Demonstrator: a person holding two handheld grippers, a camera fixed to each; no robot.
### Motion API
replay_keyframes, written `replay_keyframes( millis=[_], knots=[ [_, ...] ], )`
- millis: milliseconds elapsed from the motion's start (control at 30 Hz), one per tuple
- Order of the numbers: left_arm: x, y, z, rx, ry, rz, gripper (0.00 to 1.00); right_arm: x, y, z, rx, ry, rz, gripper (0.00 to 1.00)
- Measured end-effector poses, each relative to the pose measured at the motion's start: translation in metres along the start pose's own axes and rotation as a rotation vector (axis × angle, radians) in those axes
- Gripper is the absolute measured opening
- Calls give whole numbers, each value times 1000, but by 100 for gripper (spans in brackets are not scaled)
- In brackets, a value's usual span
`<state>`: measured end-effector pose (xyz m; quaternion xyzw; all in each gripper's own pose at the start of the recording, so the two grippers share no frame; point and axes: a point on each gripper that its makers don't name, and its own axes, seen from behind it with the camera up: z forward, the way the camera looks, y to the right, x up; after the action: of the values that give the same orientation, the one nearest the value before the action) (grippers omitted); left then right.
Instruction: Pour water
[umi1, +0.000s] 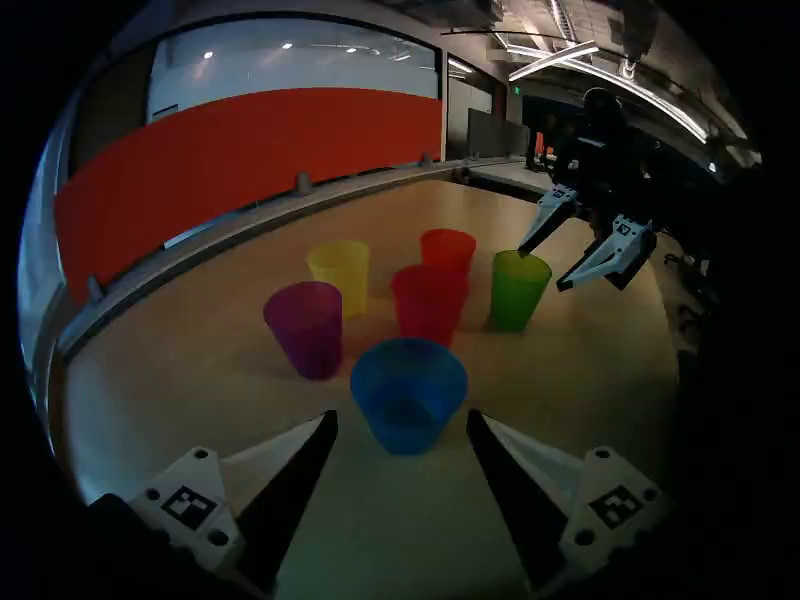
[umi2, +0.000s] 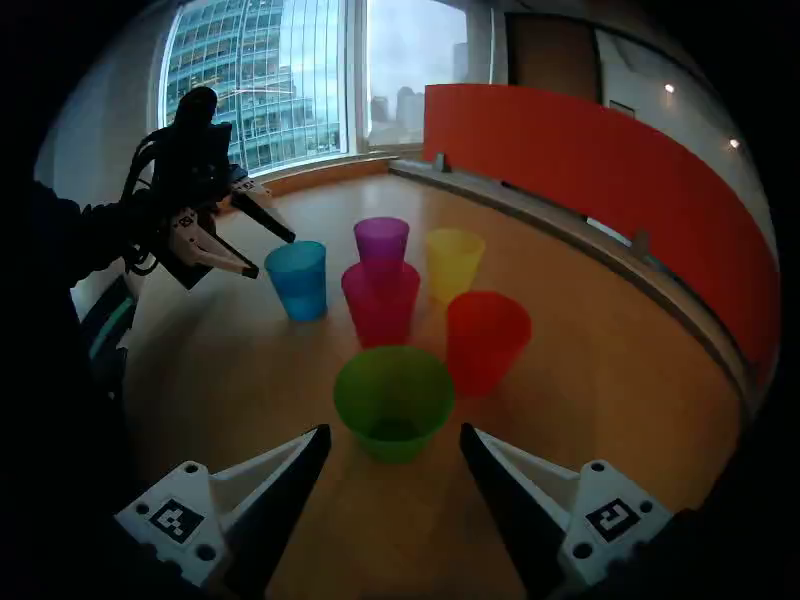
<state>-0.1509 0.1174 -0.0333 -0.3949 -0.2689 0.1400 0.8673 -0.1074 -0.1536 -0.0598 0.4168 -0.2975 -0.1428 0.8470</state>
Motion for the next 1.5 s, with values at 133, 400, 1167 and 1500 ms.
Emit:
replay_keyframes(
  millis=[133,400,1167,1500],
  knots=[
    [-2,1,9,-11,-16,5,96,-1,0,6,6,-7,-5,100],
    [-1,2,26,-32,-27,3,96,0,0,18,13,-10,-10,100],
    [10,7,47,-61,-13,0,91,7,3,27,25,-3,-15,100],
    [10,7,47,-62,-21,5,90,8,4,30,28,1,-18,100]
  ],
)
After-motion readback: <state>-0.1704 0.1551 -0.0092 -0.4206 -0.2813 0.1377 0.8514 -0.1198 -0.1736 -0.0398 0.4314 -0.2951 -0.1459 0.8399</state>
